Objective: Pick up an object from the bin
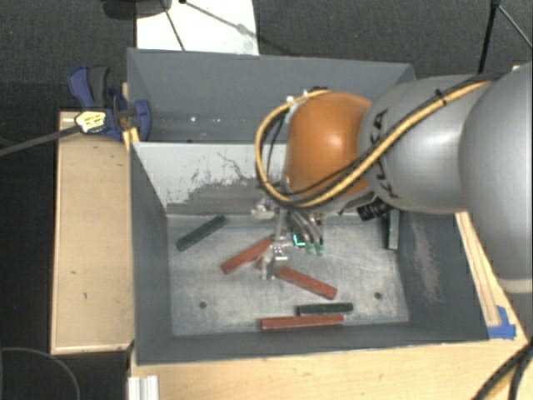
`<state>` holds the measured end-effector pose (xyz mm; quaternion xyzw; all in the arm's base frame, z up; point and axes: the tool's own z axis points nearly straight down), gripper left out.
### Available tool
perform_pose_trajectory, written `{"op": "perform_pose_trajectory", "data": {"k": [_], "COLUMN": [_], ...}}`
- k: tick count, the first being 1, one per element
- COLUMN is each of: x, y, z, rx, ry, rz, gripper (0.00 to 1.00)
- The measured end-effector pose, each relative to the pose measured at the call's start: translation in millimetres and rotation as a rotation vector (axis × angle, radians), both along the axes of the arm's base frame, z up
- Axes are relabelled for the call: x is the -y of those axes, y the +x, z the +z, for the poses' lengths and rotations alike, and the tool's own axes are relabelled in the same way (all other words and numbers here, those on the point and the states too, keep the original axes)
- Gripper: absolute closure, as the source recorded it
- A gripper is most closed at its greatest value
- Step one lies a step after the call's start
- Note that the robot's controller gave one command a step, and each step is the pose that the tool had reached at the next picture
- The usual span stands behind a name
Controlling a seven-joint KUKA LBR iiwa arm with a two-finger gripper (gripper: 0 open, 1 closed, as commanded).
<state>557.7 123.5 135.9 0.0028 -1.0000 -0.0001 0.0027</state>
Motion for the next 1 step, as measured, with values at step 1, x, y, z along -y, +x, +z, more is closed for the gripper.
{"op": "perform_pose_trajectory", "data": {"k": [1], "x": [0.5], "y": [2.1], "z": [4.0], "rx": [0.008], "ry": [0.001], "rz": [-0.003], "gripper": [0.00]}}
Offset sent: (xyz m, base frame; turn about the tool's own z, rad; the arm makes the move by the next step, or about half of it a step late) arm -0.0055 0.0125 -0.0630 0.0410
